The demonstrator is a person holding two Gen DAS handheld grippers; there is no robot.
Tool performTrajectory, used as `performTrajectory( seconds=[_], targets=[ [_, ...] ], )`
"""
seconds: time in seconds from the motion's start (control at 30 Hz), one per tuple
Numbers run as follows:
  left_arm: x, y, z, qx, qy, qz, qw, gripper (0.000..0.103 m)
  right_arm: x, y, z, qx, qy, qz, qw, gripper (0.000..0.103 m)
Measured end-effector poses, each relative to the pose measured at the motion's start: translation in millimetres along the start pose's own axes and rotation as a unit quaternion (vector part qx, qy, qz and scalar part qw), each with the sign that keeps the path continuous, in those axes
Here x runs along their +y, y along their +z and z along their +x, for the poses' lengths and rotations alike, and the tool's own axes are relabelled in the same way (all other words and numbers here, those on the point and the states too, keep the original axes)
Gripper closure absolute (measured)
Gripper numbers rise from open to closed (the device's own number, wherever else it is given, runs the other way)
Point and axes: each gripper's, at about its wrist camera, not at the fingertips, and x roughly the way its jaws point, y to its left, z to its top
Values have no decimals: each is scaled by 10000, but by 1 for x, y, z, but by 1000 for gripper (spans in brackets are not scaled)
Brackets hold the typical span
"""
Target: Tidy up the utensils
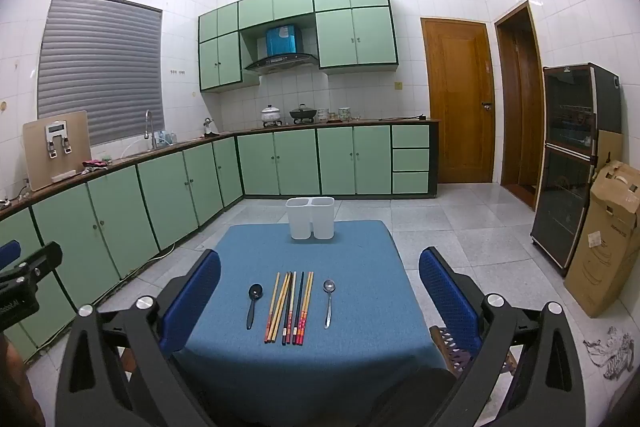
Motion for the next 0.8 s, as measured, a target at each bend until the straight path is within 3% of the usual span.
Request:
performTrajectory(
  seconds=[0.8],
  targets=[
    [5, 4, -3, -38, 37, 50, 10000, 5, 0, 0, -1, -16, -3, -12, 10000, 6]
  ],
)
